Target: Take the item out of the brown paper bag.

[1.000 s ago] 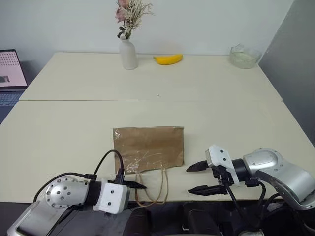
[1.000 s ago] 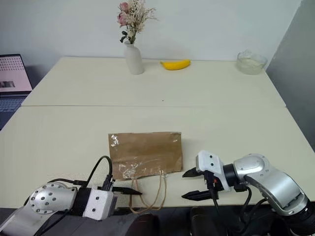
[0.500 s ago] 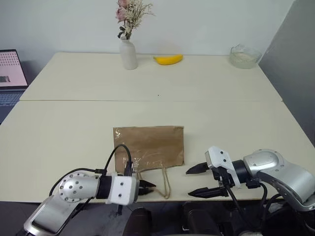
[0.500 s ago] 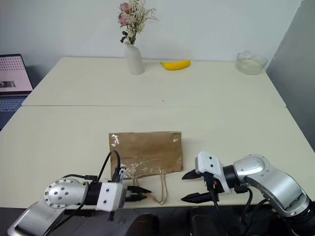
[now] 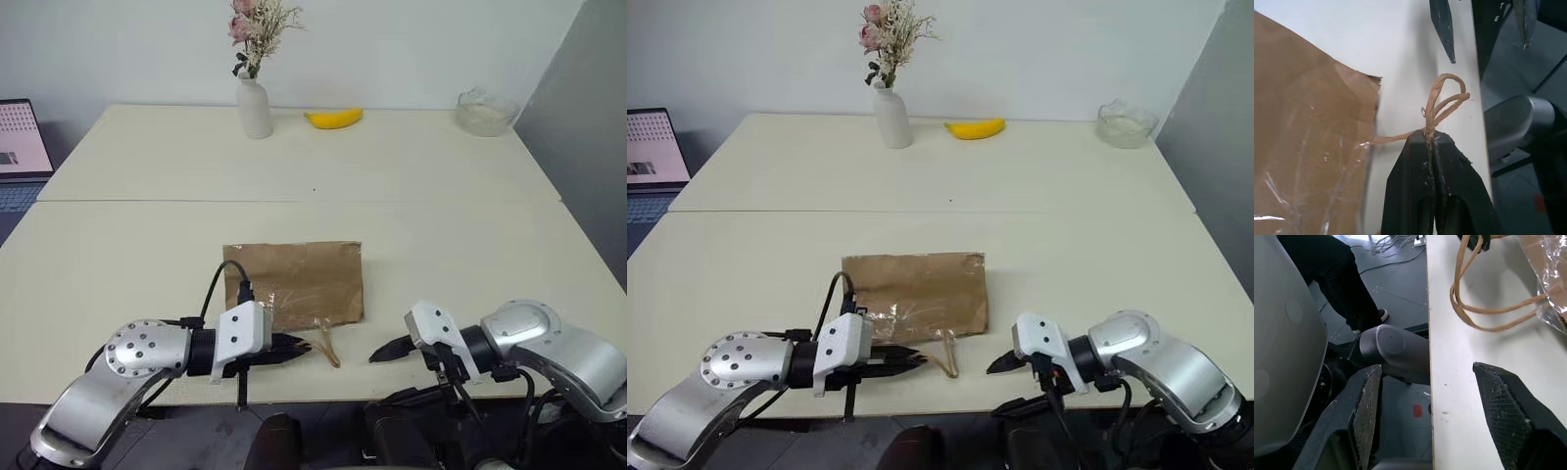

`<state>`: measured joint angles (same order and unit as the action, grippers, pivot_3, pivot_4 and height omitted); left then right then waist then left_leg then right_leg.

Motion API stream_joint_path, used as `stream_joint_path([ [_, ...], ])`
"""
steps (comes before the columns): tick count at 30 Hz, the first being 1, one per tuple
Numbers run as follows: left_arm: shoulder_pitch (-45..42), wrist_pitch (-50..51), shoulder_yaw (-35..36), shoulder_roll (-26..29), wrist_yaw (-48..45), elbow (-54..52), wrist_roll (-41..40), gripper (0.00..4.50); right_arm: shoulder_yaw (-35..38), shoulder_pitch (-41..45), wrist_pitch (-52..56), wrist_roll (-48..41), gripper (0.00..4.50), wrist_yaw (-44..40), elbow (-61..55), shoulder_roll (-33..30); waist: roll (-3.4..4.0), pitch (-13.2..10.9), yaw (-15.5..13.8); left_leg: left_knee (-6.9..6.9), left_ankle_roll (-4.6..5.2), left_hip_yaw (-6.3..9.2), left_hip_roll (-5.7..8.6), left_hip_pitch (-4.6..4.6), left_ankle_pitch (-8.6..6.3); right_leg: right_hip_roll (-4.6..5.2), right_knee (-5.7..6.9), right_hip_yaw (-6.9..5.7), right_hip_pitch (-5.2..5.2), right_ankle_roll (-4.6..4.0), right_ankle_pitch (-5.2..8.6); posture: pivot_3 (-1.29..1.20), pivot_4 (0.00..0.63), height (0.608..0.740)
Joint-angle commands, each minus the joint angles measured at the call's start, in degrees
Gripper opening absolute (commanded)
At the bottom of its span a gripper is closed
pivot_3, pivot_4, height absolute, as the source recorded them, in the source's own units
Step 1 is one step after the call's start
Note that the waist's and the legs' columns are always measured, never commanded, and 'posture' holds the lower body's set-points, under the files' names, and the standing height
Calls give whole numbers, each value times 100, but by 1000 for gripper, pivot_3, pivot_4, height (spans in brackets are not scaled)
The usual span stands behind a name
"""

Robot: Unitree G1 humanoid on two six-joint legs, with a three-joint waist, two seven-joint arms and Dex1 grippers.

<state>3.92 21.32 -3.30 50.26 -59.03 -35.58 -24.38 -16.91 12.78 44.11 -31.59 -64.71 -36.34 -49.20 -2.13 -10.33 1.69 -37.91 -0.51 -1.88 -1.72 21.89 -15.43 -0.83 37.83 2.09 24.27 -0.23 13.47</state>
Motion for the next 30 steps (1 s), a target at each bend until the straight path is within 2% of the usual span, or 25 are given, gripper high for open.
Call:
stream_joint_path([
  [1,-60,-62,-3,-203,257,-94,61,40,22,48,-107,-26,3139,76,-173,63,0,0,-2,-1,0,0,1,0,0,0,0,1,-1,0,0,0,150,740],
  [2,-87,-212,-68,-261,309,3,223,40,19,48,-115,-3,3139,106,-158,84,0,0,-2,-1,0,0,1,0,0,1,0,1,-1,0,0,0,150,740],
  [5,-28,-767,-173,-289,214,288,629,690,37,42,-142,42,3139,141,-145,73,0,0,-1,-2,0,-1,2,0,0,1,-1,2,-2,1,-1,0,150,740],
  [10,327,-1304,20,-30,-44,350,857,2210,189,-14,-134,-4,3139,97,-175,-44,0,0,0,1,0,-1,-1,1,0,0,-1,1,1,-1,1,0,150,740],
  [15,984,-927,702,442,-329,-239,333,2210,300,-127,-131,-54,3139,117,-217,-121,-1,0,1,1,0,-1,-3,1,0,2,-2,1,1,-23,13,0,150,740],
  [20,1776,-1089,1158,877,-780,-584,403,2210,352,-194,-134,-72,3139,88,-219,-160,0,-1,0,2,-1,-3,-2,-1,0,4,-3,2,1,-25,14,0,150,740],
  [30,1733,-2060,738,833,-888,-292,1107,2210,380,-191,-98,-136,3139,73,-256,-226,3,-2,-3,2,-1,-3,-1,0,-1,4,-8,3,2,-26,15,0,150,740],
])
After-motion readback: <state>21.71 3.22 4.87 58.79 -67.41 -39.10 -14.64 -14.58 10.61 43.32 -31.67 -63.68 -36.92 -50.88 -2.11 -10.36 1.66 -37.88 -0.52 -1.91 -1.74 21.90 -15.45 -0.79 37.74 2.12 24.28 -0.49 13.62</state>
